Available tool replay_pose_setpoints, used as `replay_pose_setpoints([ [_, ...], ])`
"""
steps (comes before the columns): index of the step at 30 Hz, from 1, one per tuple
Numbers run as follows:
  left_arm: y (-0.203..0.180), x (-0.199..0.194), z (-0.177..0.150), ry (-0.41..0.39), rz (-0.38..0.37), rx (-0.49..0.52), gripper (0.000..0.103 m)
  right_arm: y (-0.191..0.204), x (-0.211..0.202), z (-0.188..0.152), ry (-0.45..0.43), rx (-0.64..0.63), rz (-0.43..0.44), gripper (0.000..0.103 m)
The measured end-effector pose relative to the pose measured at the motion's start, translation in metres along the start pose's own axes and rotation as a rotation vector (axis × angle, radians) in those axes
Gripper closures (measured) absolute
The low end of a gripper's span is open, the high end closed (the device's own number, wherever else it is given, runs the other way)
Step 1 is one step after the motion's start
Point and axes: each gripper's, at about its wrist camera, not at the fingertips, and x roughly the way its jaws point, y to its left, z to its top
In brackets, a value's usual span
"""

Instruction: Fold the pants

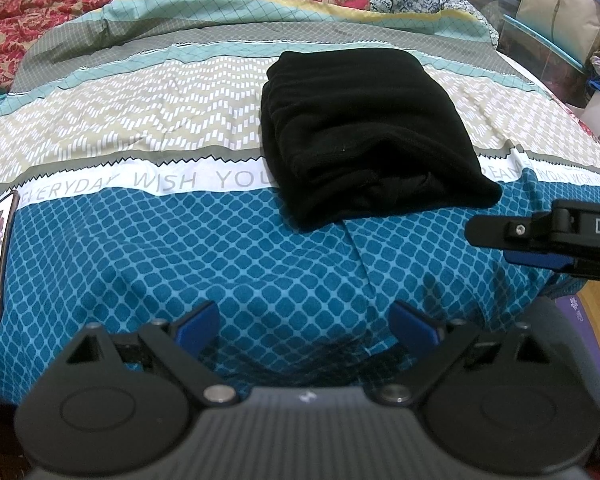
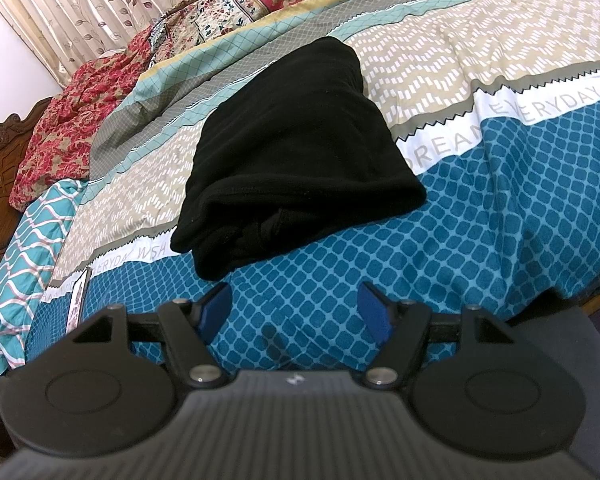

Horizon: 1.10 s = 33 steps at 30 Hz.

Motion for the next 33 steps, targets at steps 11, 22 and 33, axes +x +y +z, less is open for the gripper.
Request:
replay_pose_setpoints([
  [11, -0.0004, -0.0003, -0.0005, 0.001, -0.001, 0.000, 0.010, -0.0005, -0.0003, 0.0010, 0.001, -0.004, 0.001, 0.032],
  [22, 0.0004, -0.0001, 0.0001, 0.001, -0.001, 0.000, 0.010, 0.0000, -0.0002, 0.0008, 0.001, -0.004, 0.001, 0.032],
  [33, 0.0002, -0.0004, -0.0003, 0.001, -0.001, 0.000, 0.010, 0.0004, 0.0000, 0.0007, 0.001, -0.004, 0.001, 0.032],
])
